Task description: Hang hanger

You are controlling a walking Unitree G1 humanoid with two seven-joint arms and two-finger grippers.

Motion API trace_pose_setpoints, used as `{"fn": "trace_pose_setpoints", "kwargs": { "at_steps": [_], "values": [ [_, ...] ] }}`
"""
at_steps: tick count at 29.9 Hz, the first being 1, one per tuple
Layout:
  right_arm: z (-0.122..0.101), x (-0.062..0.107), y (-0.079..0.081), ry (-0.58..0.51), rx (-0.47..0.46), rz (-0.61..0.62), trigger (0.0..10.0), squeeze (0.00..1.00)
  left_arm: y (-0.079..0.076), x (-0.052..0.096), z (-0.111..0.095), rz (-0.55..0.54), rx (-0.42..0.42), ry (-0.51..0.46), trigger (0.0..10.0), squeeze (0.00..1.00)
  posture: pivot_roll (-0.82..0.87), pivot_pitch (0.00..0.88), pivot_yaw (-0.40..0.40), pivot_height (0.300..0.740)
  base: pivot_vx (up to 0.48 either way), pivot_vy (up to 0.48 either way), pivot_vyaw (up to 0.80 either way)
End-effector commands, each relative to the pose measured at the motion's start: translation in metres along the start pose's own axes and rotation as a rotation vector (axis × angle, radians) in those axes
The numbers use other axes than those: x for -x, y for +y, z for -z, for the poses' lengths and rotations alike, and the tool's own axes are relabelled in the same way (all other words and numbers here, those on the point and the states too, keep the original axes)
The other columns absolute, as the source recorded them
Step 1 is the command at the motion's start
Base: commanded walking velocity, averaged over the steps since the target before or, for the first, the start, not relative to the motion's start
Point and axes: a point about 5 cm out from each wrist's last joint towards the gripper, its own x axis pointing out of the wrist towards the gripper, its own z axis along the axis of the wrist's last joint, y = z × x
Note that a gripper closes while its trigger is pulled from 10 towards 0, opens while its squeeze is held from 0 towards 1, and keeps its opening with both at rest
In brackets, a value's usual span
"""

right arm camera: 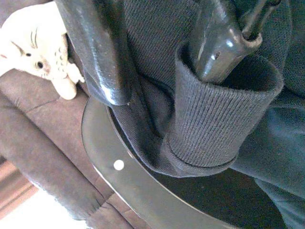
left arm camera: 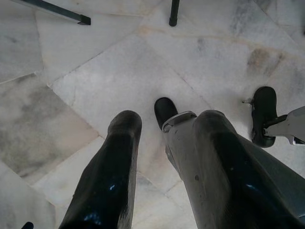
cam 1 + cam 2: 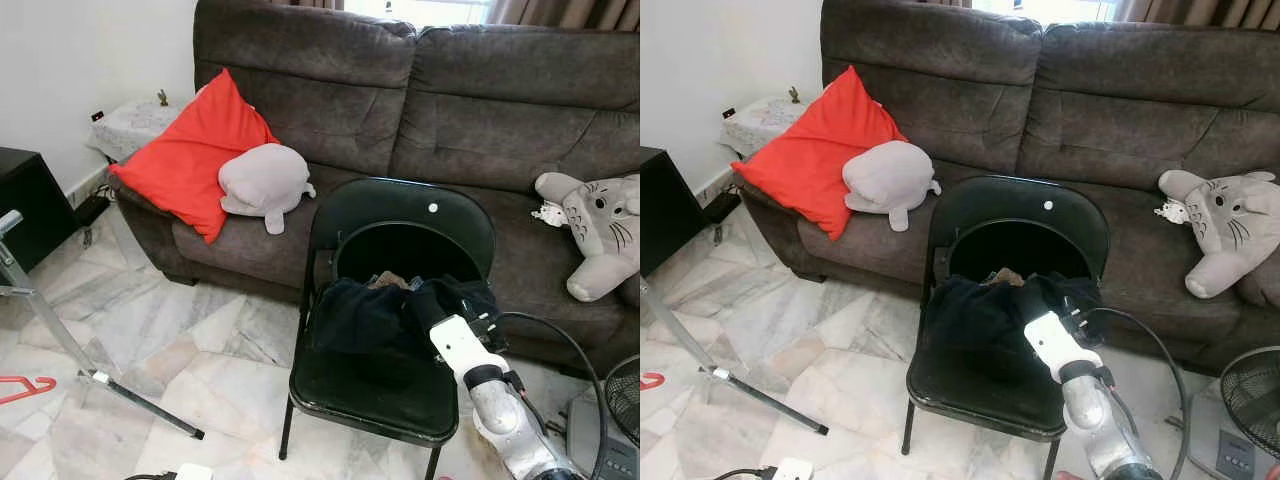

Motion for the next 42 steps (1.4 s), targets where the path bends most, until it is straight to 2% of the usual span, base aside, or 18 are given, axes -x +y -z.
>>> {"fn": "trace_pose_setpoints", "kwargs": {
  "at_steps": [1,8,25,26,27,28,42],
  "values": [
    [-0.001,-0.002,0.000,-0.016,0.047,-0.019,10.0,0.00,0.001,0.001,0.006,-0.001,-0.011,0.017,10.0,0.00,0.03,0.057,0.008,0.740,0.000,0.000,0.00],
    [-0.009,-0.004,0.009,-0.094,0.118,-0.097,10.0,0.00,0.001,0.001,0.005,0.000,-0.013,0.016,10.0,0.00,0.04,0.057,0.009,0.740,0.000,0.000,0.00],
    [-0.008,-0.012,0.003,-0.057,0.133,-0.073,10.0,0.00,0.002,0.001,0.005,-0.004,-0.015,0.014,10.0,0.00,0.05,0.059,0.013,0.740,0.000,0.000,0.00],
    [-0.008,-0.013,0.002,-0.057,0.135,-0.066,8.0,0.00,0.002,0.001,0.005,-0.005,-0.016,0.014,10.0,0.00,0.05,0.059,0.013,0.740,0.000,0.000,0.00],
    [-0.008,-0.014,0.002,-0.058,0.136,-0.062,2.2,0.00,0.002,0.001,0.005,-0.006,-0.016,0.014,10.0,0.00,0.05,0.058,0.014,0.740,0.000,0.000,0.00],
    [-0.009,-0.014,0.001,-0.061,0.135,-0.058,0.0,0.00,0.002,0.001,0.005,-0.006,-0.016,0.014,10.0,0.00,0.05,0.058,0.014,0.740,0.000,0.000,0.00],
    [-0.012,-0.015,0.002,-0.076,0.125,-0.051,0.0,0.00,0.002,0.001,0.005,-0.005,-0.016,0.014,10.0,0.00,0.05,0.059,0.011,0.740,0.000,0.000,0.00]
  ]
}}
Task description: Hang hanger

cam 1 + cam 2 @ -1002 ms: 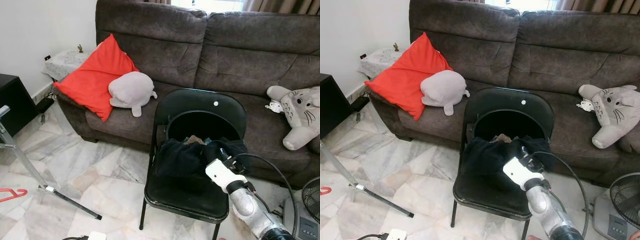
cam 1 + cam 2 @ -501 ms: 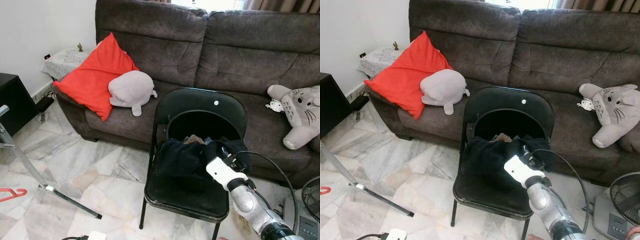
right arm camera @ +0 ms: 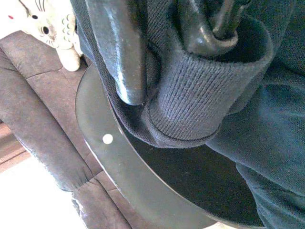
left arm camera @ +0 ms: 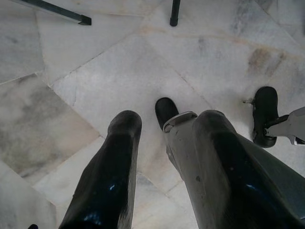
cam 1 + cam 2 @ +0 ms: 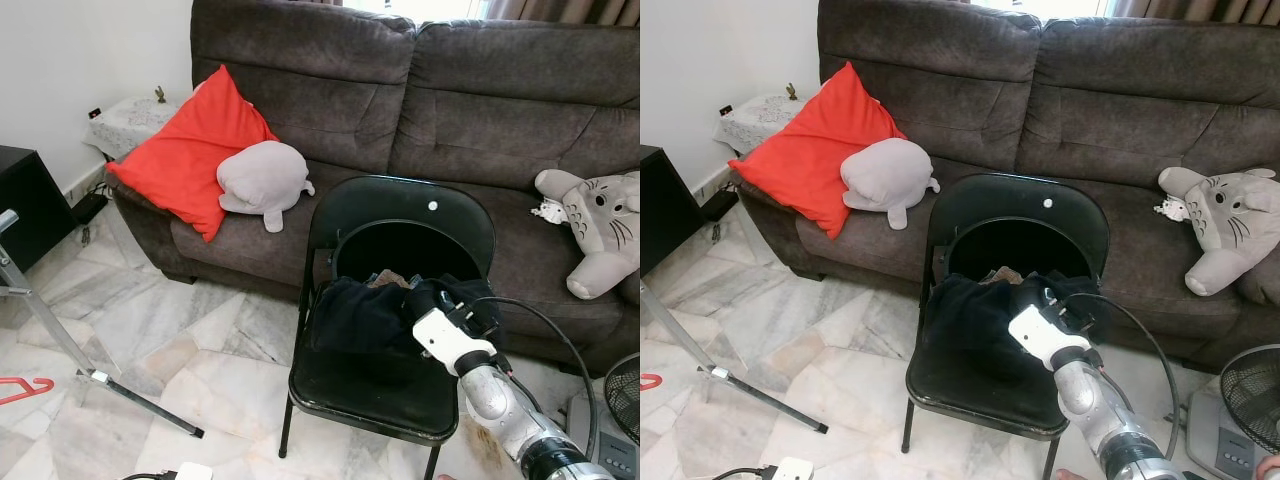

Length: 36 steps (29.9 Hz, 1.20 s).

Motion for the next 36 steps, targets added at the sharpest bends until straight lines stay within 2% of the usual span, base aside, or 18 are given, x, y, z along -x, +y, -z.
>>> {"fn": "trace_pose_setpoints", "kwargs": {
  "at_steps": [1,13,22,26,31,32,33,34,35,36],
  "values": [
    [-0.001,0.000,0.001,-0.005,-0.006,0.001,0.0,0.00,0.002,0.001,0.006,-0.003,-0.012,0.021,10.0,0.00,0.05,0.059,0.011,0.740,0.000,0.000,0.00],
    [-0.007,-0.004,-0.002,-0.027,-0.025,0.037,0.0,0.00,0.002,0.001,0.006,0.000,-0.012,0.022,10.0,0.00,0.05,0.058,0.011,0.740,0.000,0.000,0.00],
    [-0.022,-0.007,-0.003,-0.090,-0.062,0.067,0.0,0.00,0.002,0.001,0.007,-0.001,-0.013,0.024,10.0,0.00,0.05,0.058,0.008,0.740,0.000,0.000,0.00],
    [-0.026,-0.006,-0.005,-0.094,-0.131,0.105,0.0,0.00,0.001,0.001,0.007,0.001,-0.012,0.024,10.0,0.00,0.05,0.057,0.006,0.740,0.000,0.000,0.00],
    [-0.025,0.000,-0.007,-0.041,-0.288,0.155,0.0,0.00,0.001,0.001,0.007,0.002,-0.012,0.024,10.0,0.00,0.04,0.052,0.000,0.740,0.000,0.000,0.00],
    [-0.022,0.004,-0.005,0.021,-0.391,0.182,0.0,0.00,0.001,0.001,0.007,0.002,-0.011,0.024,10.0,0.00,0.03,0.049,-0.004,0.740,0.000,0.000,0.00],
    [-0.020,0.006,-0.004,0.046,-0.434,0.192,0.0,0.00,0.001,0.001,0.007,0.002,-0.012,0.024,10.0,0.00,0.03,0.049,-0.004,0.740,0.000,0.000,0.00],
    [-0.018,0.011,-0.003,0.100,-0.534,0.219,0.0,0.00,0.001,0.001,0.007,0.002,-0.011,0.024,10.0,0.00,0.03,0.049,-0.004,0.740,0.000,0.000,0.00],
    [-0.016,0.019,0.000,0.174,-0.686,0.256,0.0,0.00,0.001,0.001,0.007,0.002,-0.011,0.024,10.0,0.00,0.02,0.044,-0.005,0.740,0.000,0.000,0.00],
    [-0.016,0.023,0.001,0.198,-0.749,0.267,0.0,0.00,0.000,0.001,0.007,0.003,-0.011,0.024,10.0,0.00,0.02,0.044,-0.005,0.740,0.000,0.000,0.00]
  ]
}}
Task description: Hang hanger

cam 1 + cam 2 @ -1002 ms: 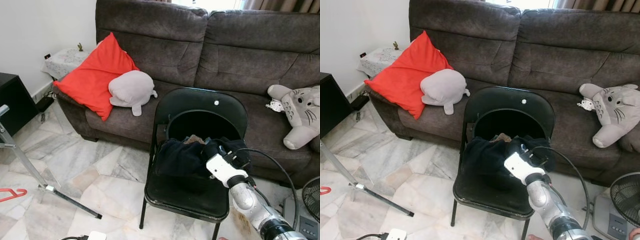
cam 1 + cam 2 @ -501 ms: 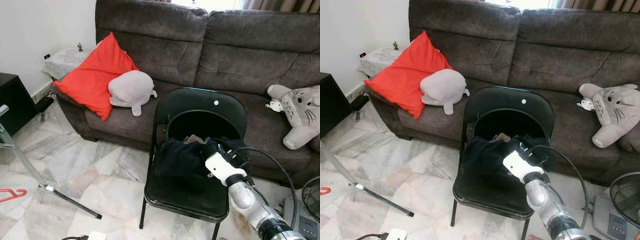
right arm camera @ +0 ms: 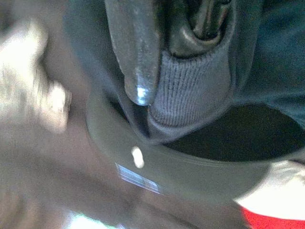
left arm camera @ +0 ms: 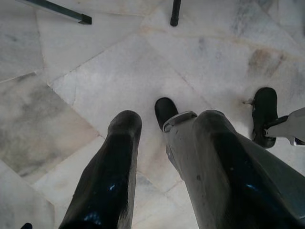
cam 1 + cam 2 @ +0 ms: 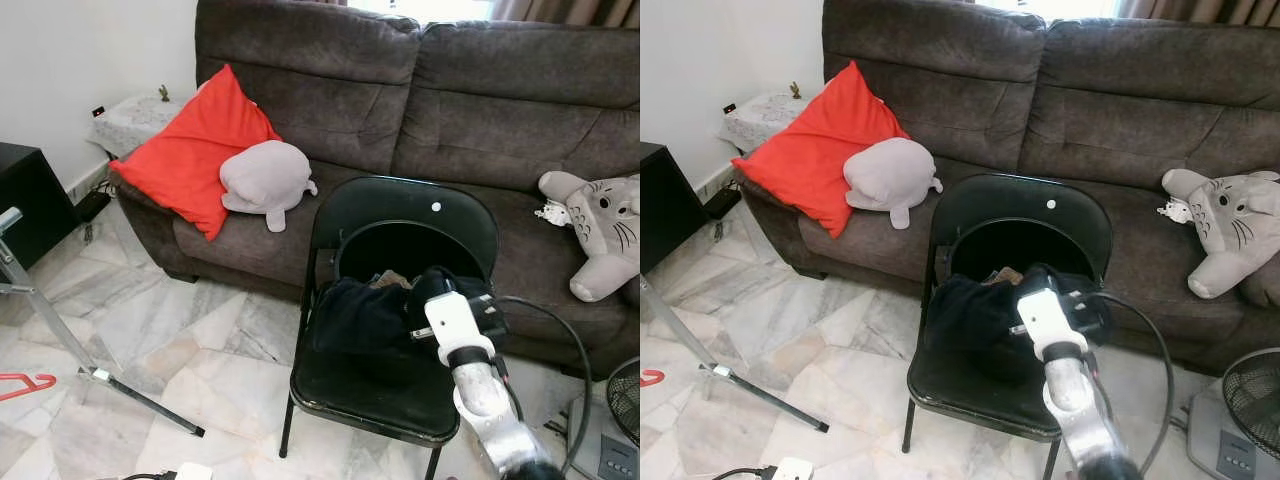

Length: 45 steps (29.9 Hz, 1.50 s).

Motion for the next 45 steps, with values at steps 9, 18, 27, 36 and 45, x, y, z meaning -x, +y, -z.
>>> {"fn": "trace_pose_setpoints", "kwargs": {
  "at_steps": [9,18,27,36,45],
  "values": [
    [-0.035,0.025,-0.013,0.054,-0.226,0.021,0.0,0.00,-0.001,0.001,0.006,0.014,-0.021,0.024,10.0,0.00,0.01,0.028,-0.005,0.740,0.000,0.000,0.00],
    [-0.076,0.033,-0.020,-0.049,-0.121,0.035,0.0,0.00,-0.001,0.002,0.009,0.017,-0.021,0.029,10.0,0.00,0.00,0.000,-0.007,0.740,0.000,0.000,0.00],
    [-0.101,0.037,-0.023,-0.139,-0.051,0.040,0.0,0.00,-0.001,0.002,0.010,0.016,-0.024,0.029,10.0,0.00,-0.01,0.000,-0.004,0.740,0.000,0.000,0.00],
    [-0.076,0.035,-0.025,0.032,-0.108,0.076,10.0,0.00,-0.002,0.002,0.012,0.022,-0.024,0.036,10.0,0.00,-0.01,0.000,-0.004,0.740,0.000,0.000,0.00],
    [-0.081,0.033,-0.020,-0.011,-0.182,0.099,10.0,0.00,0.004,0.004,0.015,-0.003,-0.034,0.047,10.0,0.00,0.00,0.000,0.016,0.740,0.000,0.000,0.00]
  ]
}}
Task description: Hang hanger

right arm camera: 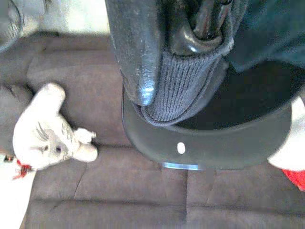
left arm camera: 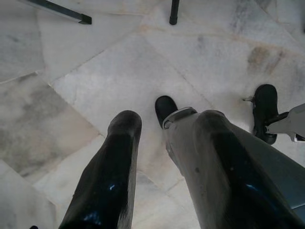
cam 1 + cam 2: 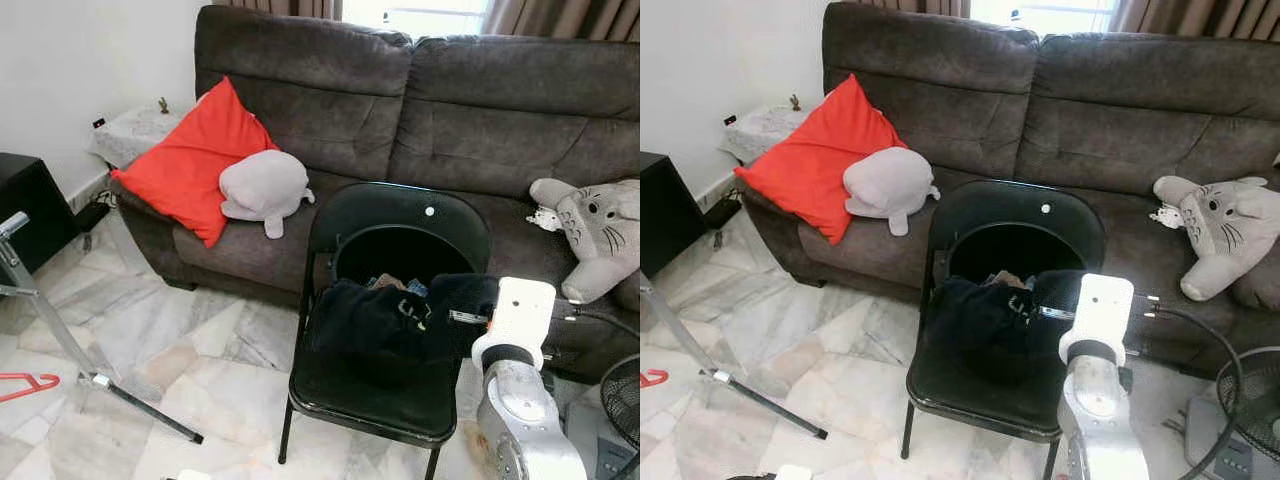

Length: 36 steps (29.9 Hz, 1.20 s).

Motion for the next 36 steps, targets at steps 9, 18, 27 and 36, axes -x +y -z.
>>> {"fn": "trace_pose_setpoints", "kwargs": {
  "at_steps": [9,18,27,36],
  "values": [
    [-0.012,-0.001,0.010,-0.120,0.116,-0.049,10.0,0.00,0.006,0.003,0.009,-0.031,-0.023,0.027,10.0,0.00,0.01,0.000,0.017,0.740,0.000,0.000,0.70],
    [-0.024,-0.007,0.013,-0.208,0.164,-0.085,10.0,0.00,0.005,0.003,0.013,-0.040,-0.010,0.041,10.0,0.00,0.01,0.000,0.018,0.740,0.000,0.000,0.79],
    [-0.044,-0.004,0.030,-0.364,0.272,-0.173,10.0,0.00,0.002,0.003,0.013,-0.036,-0.004,0.042,10.0,0.00,-0.01,0.000,0.021,0.740,0.000,0.000,0.80],
    [-0.086,0.018,0.080,-0.599,0.206,-0.546,10.0,0.00,0.002,0.002,0.011,-0.031,-0.004,0.032,10.0,0.00,-0.02,0.000,0.017,0.740,0.000,0.000,0.80]
  ]
}}
